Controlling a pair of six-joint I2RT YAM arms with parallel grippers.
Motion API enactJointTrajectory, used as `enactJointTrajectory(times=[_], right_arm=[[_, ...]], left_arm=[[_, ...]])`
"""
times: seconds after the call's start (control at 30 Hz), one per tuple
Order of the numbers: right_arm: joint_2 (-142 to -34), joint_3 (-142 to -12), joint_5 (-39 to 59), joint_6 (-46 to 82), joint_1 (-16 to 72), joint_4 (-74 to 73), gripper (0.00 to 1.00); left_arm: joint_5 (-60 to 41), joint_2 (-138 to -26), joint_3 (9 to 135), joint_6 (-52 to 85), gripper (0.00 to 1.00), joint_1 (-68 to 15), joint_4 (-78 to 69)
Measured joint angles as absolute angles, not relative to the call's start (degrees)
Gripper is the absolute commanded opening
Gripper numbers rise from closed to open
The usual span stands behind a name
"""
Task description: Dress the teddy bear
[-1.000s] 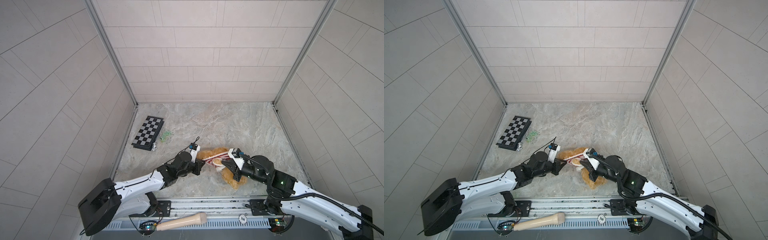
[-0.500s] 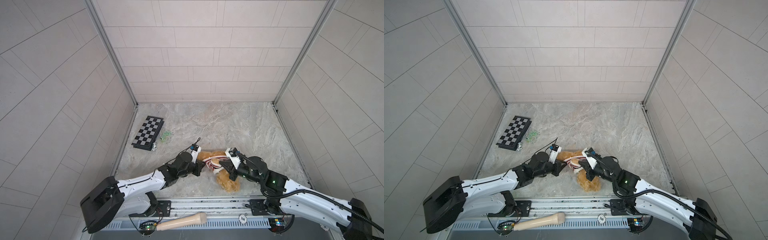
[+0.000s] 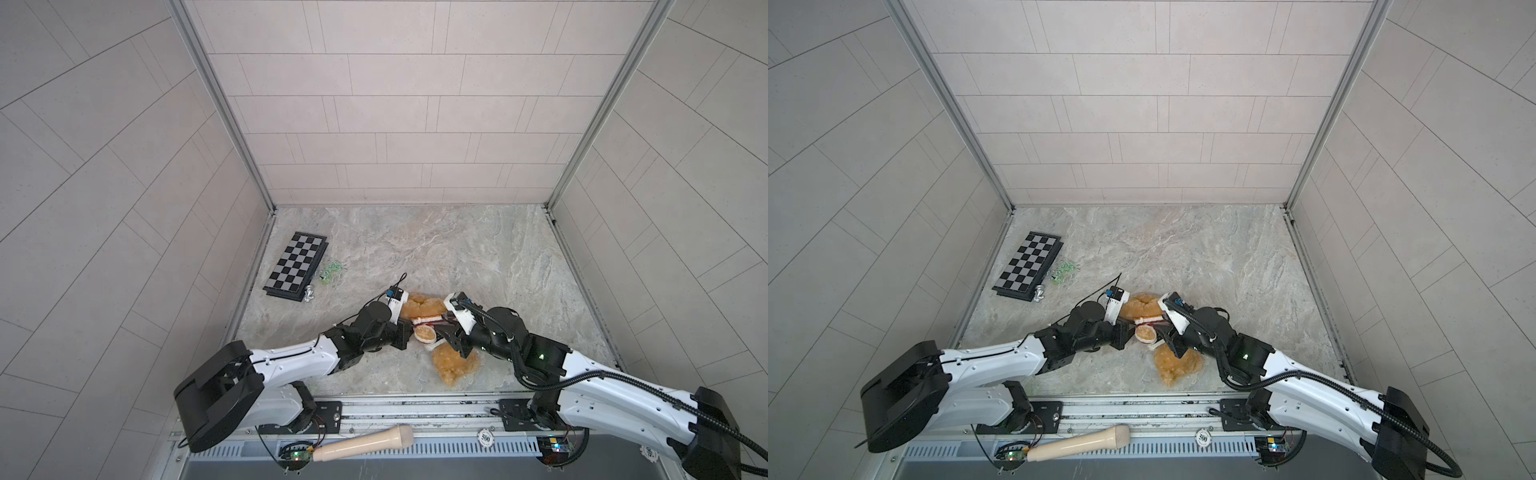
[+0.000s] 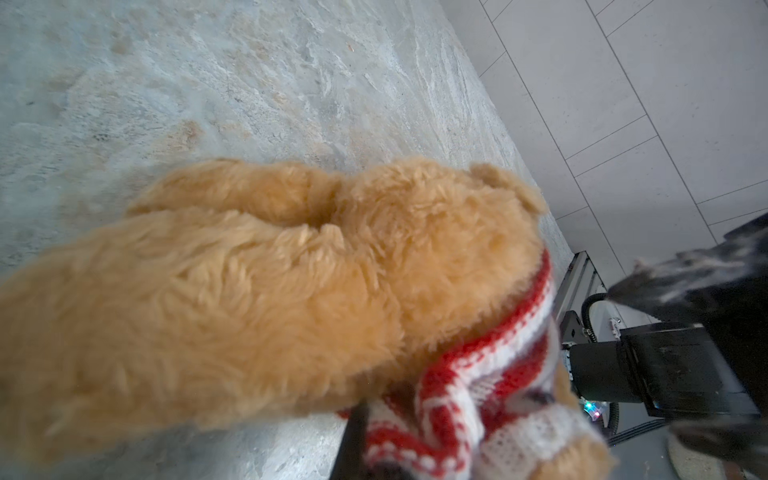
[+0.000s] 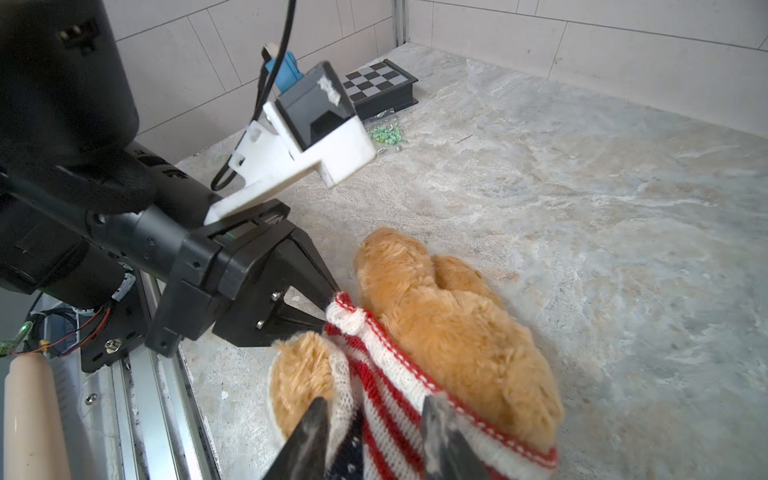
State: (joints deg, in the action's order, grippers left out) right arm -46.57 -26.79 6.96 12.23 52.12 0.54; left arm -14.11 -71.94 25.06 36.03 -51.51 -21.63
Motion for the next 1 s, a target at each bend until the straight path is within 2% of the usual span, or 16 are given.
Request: enactJointTrajectory(times=[0.27,0.6,0.9,1.0], right_arm=[[-46.7,-27.4,11.9,9.6,53.0,2.7,0.40],[-48.9,-29.0,12.1,7.7,54.1,3.3,0.29],[-49.6,-29.4,10.1,7.9,54.4,3.3,0.25],[-51.1,-29.4,10.1,7.9,54.4,3.2,0.18]], left_arm=[[-15.9,-72.5,25.2,39.0,0.00,-52.3,-26.1],[-16.9,-72.8,26.1,40.6,0.00,-53.5,-27.7],[-16.9,-72.8,26.1,40.7,0.00,-53.8,-27.8],[-16.9,-72.8,26.1,40.7,0.00,-53.8,-27.8]])
